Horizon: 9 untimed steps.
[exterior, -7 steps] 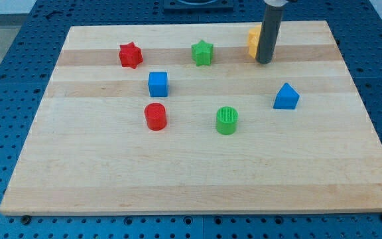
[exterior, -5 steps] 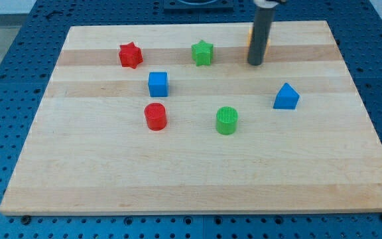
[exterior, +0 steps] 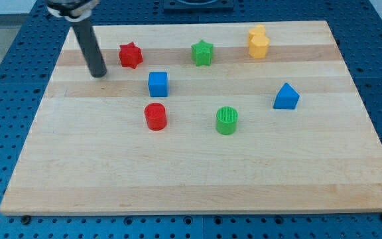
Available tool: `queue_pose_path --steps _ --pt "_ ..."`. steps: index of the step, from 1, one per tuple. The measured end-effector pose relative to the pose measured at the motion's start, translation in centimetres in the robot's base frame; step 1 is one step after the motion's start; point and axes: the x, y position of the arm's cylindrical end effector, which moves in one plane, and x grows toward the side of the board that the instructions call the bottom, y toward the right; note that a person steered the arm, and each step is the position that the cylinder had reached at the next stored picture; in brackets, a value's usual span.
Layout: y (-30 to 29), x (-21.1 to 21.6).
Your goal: Slide red star slightly up and a bit right
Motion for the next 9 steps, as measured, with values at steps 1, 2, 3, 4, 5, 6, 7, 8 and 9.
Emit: queue_pose_path --steps 1,2,3,4,5,6,7,8,9 --pt "1.8 0.0" --pt "4.5 -0.4" --pt "5.2 -2.1" --pt "5.2 -4.4" --pt "5.4 -5.8" --pt "4.9 -7.9" --pt "6.0 -8.3" --pt "8.3 -8.3" --pt "10.2 -8.3"
